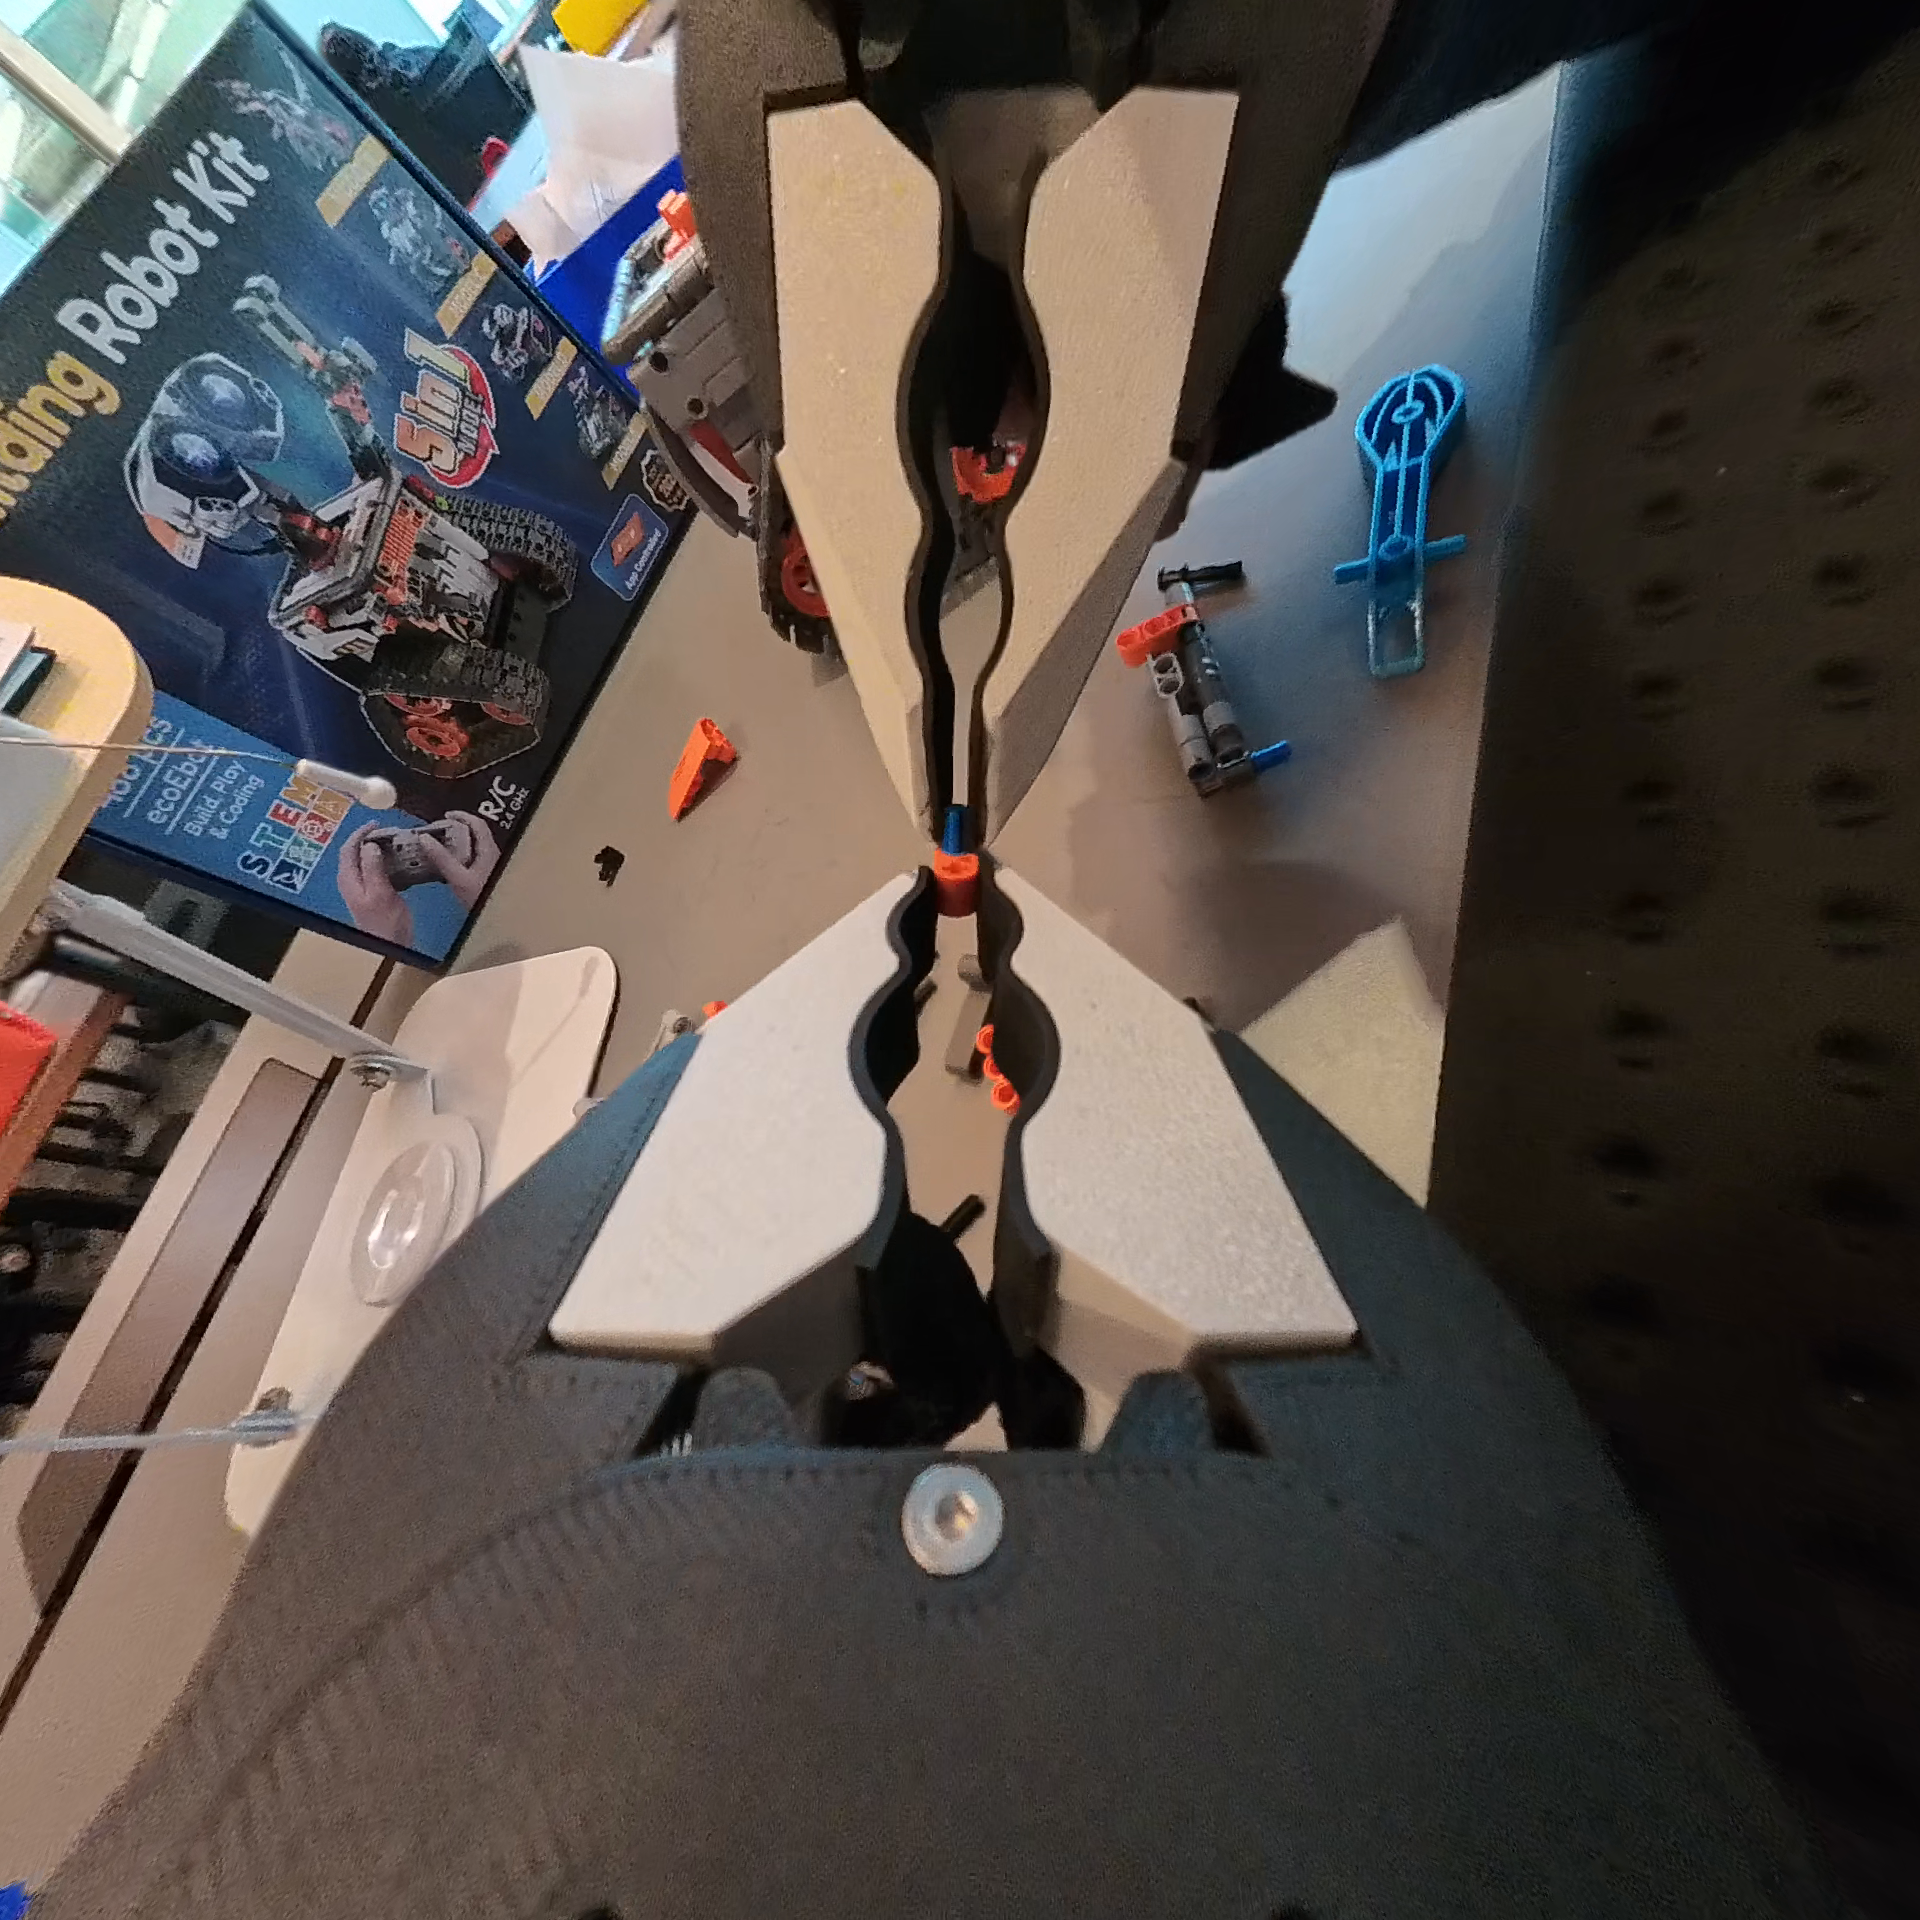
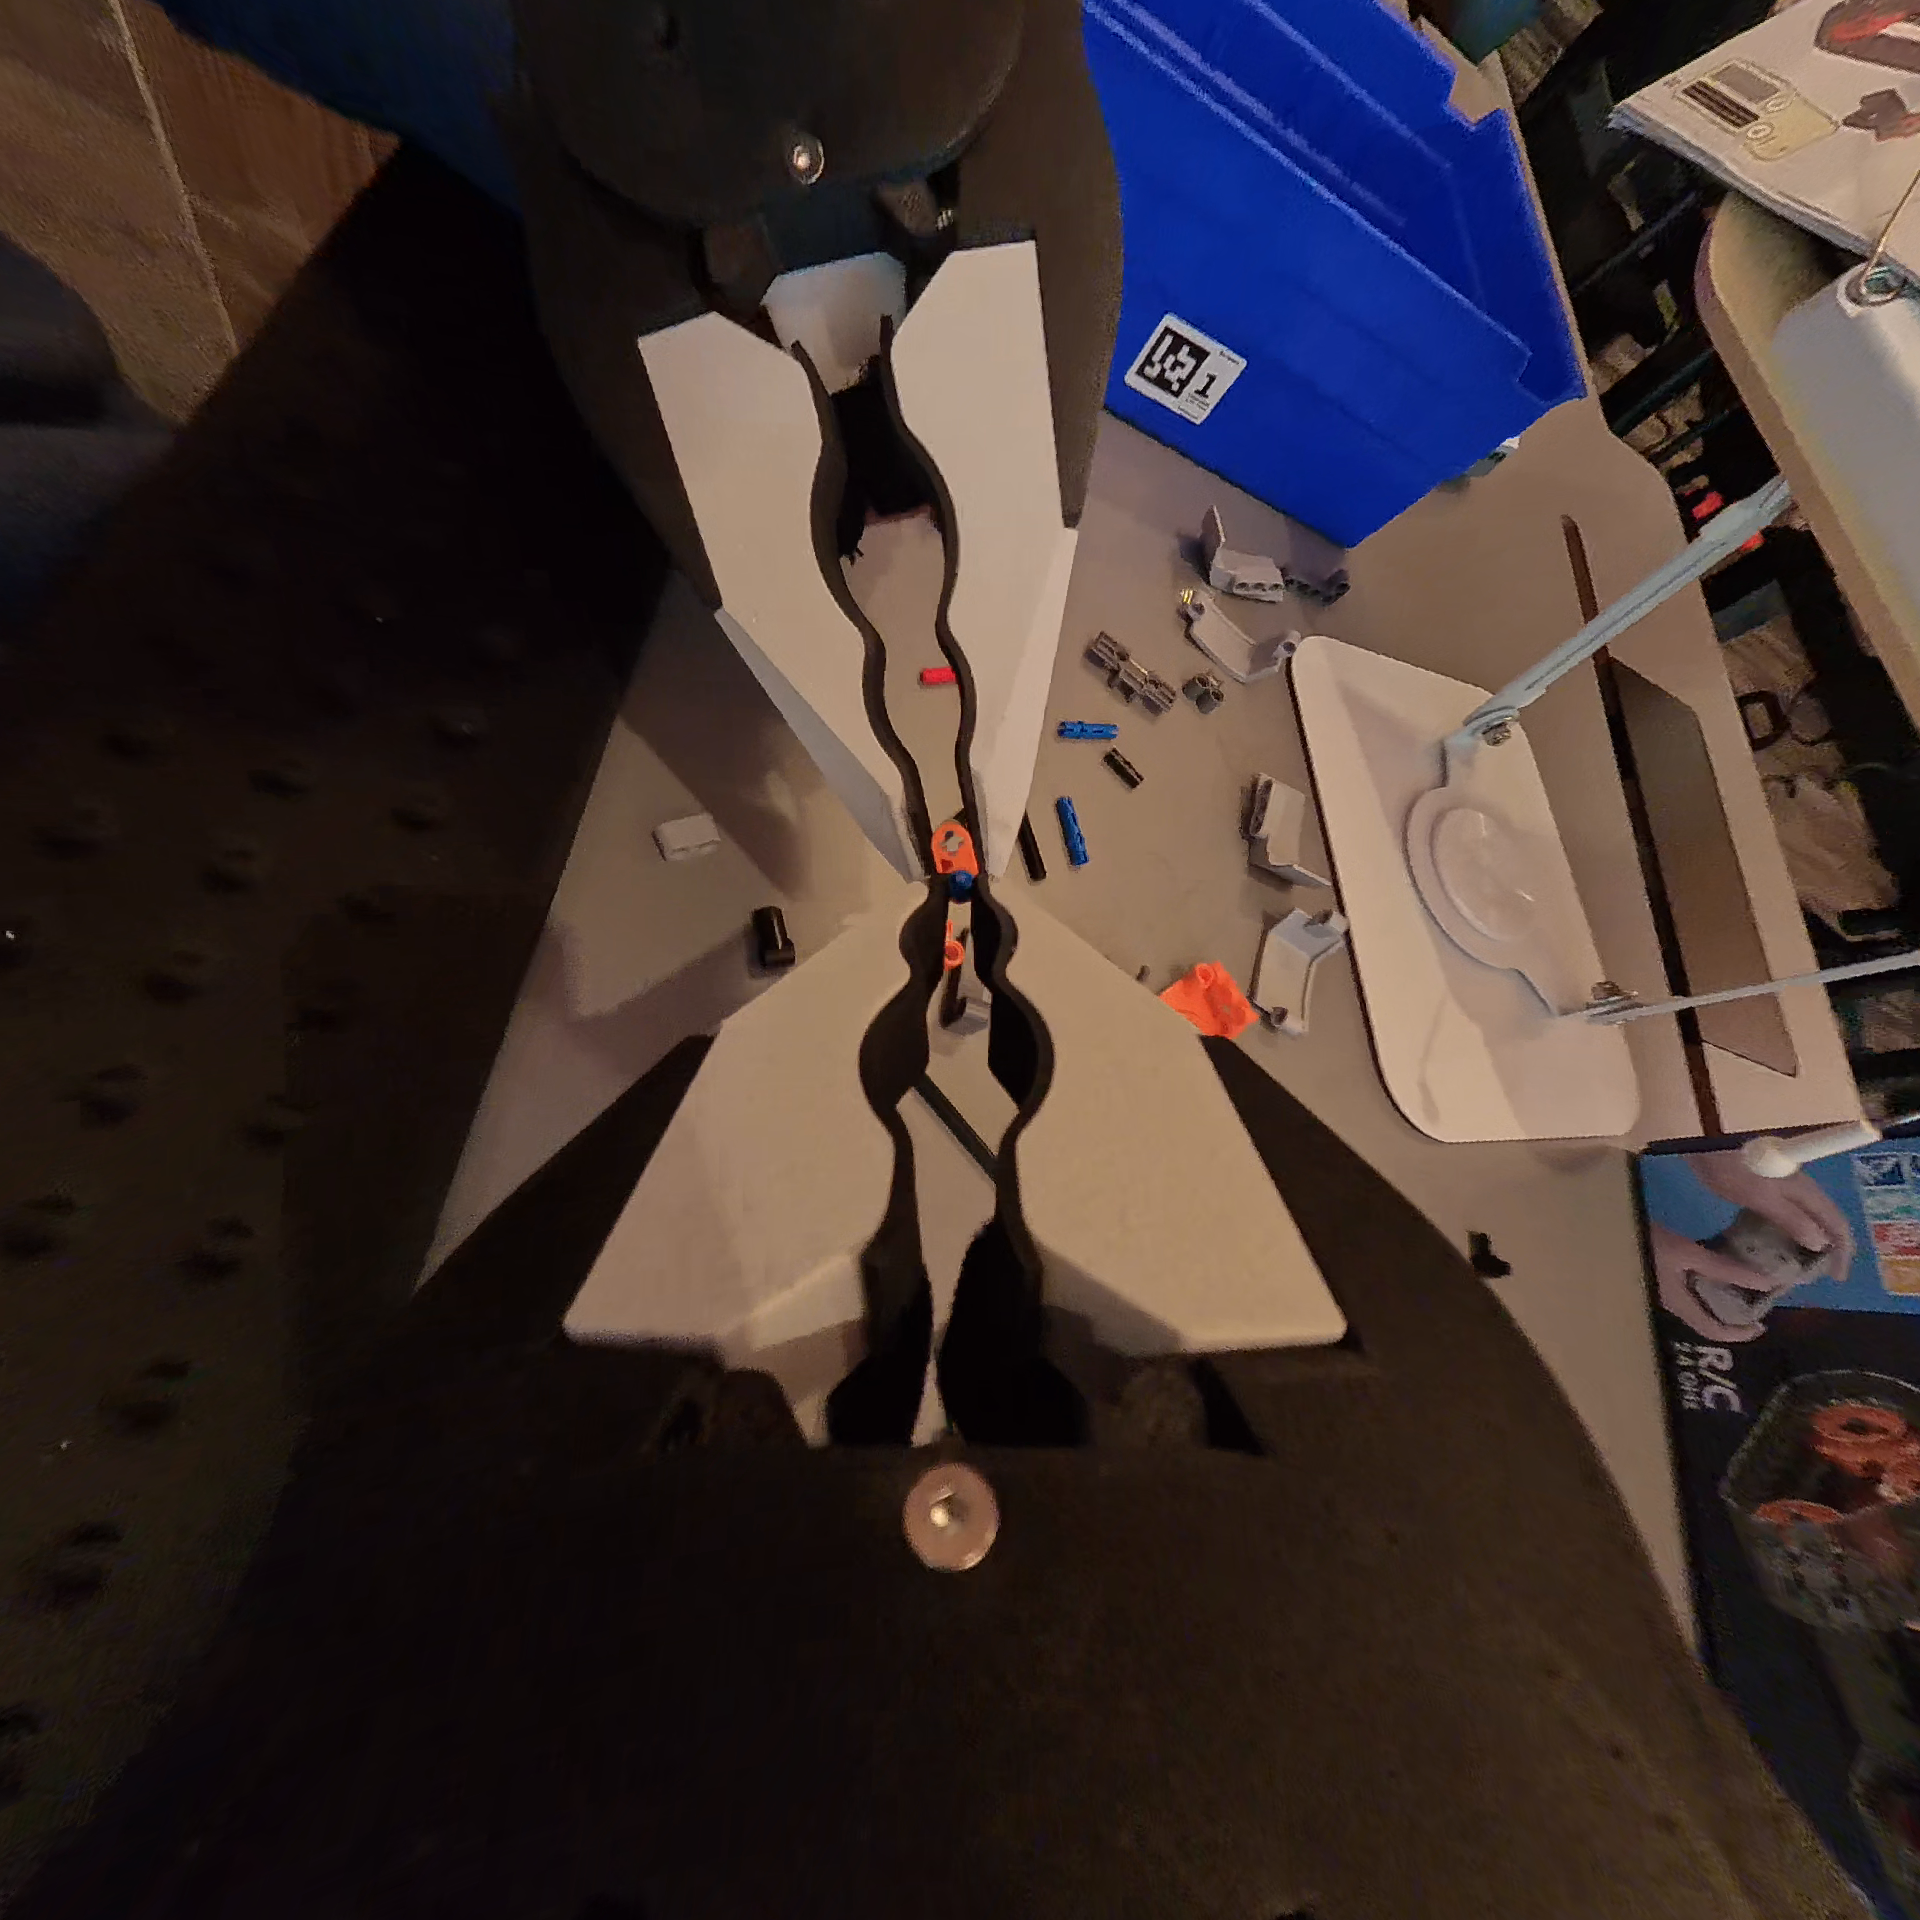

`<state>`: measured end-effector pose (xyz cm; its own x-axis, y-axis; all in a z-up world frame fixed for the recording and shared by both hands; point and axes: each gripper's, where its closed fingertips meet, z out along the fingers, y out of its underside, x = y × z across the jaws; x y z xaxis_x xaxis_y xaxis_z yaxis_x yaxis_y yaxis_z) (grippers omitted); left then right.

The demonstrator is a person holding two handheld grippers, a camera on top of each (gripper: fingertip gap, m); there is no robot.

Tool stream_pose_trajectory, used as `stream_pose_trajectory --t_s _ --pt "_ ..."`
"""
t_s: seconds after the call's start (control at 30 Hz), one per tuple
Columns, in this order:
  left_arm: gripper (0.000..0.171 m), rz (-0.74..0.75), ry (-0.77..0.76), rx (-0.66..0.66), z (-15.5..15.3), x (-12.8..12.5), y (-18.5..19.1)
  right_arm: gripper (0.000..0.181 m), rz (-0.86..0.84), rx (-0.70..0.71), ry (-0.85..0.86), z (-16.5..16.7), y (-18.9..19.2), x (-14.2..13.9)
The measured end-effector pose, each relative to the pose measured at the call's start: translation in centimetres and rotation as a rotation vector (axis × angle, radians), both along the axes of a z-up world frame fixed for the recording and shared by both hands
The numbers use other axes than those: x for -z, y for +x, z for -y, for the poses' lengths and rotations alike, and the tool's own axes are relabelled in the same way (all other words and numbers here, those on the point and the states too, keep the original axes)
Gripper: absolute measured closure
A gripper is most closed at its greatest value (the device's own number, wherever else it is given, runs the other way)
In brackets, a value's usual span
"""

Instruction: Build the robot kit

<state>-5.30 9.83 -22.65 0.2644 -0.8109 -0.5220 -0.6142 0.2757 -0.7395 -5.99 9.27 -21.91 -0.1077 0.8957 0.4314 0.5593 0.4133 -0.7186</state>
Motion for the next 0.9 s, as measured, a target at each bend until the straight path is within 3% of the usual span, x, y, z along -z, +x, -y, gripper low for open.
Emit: stream_pose_trajectory --t_s 0.33,0.9 --pt "0.166 -0.098 0.029 0.015 0.1 1.4 0.2 0.181 0.038 -0.005 0.006 0.2 -0.1 1.2" --pt "0.165 -0.087 -0.024 0.040 1.2 2.8 1.0 0.181 0.077 -0.005 -0.004 1.4 0.7 2.1"
